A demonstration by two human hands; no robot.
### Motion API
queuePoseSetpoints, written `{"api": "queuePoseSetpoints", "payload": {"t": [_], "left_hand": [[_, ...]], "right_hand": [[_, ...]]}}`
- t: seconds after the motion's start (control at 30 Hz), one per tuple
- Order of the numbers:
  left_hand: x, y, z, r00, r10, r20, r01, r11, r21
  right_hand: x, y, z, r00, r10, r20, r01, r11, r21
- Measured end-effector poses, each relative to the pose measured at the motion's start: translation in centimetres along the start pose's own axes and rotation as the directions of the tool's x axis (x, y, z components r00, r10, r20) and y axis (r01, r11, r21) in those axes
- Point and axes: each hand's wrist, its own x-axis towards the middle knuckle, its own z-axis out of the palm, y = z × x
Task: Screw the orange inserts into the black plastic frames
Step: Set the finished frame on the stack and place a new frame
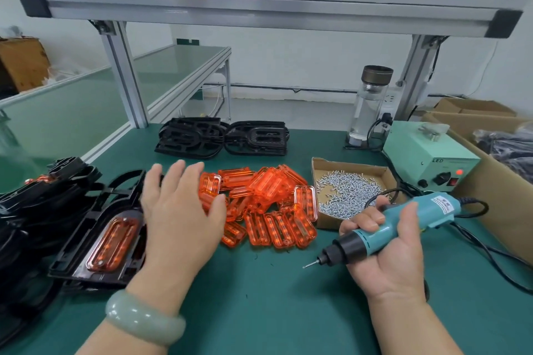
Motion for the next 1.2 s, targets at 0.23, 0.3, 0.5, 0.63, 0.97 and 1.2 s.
{"api": "queuePoseSetpoints", "payload": {"t": [0.23,0.3,0.5,0.63,0.97,1.2], "left_hand": [[5.3,5.1,4.4,0.980,0.136,0.143,-0.114,0.982,-0.151],[7.3,5.8,5.9,0.963,0.132,0.235,-0.107,0.987,-0.118],[12.1,5.8,10.8,0.889,0.017,0.458,-0.018,1.000,-0.003],[14.5,5.3,12.8,0.822,-0.007,0.569,-0.110,0.979,0.171],[15.0,3.9,13.3,0.786,0.105,0.609,-0.277,0.941,0.195],[13.9,4.5,12.2,0.858,0.212,0.467,-0.352,0.906,0.237]], "right_hand": [[0.4,0.1,-0.4,1.000,0.018,-0.022,-0.018,1.000,0.002],[0.7,0.2,-0.5,0.999,0.025,-0.036,-0.025,1.000,0.006],[1.5,0.5,-0.6,0.999,0.033,-0.030,-0.032,0.999,0.031],[1.8,0.5,-0.4,0.999,0.054,-0.005,-0.054,0.995,0.078],[2.1,0.7,-0.1,0.997,0.041,-0.060,-0.035,0.995,0.095],[2.1,0.7,-0.2,0.994,0.057,-0.095,-0.052,0.997,0.056]]}}
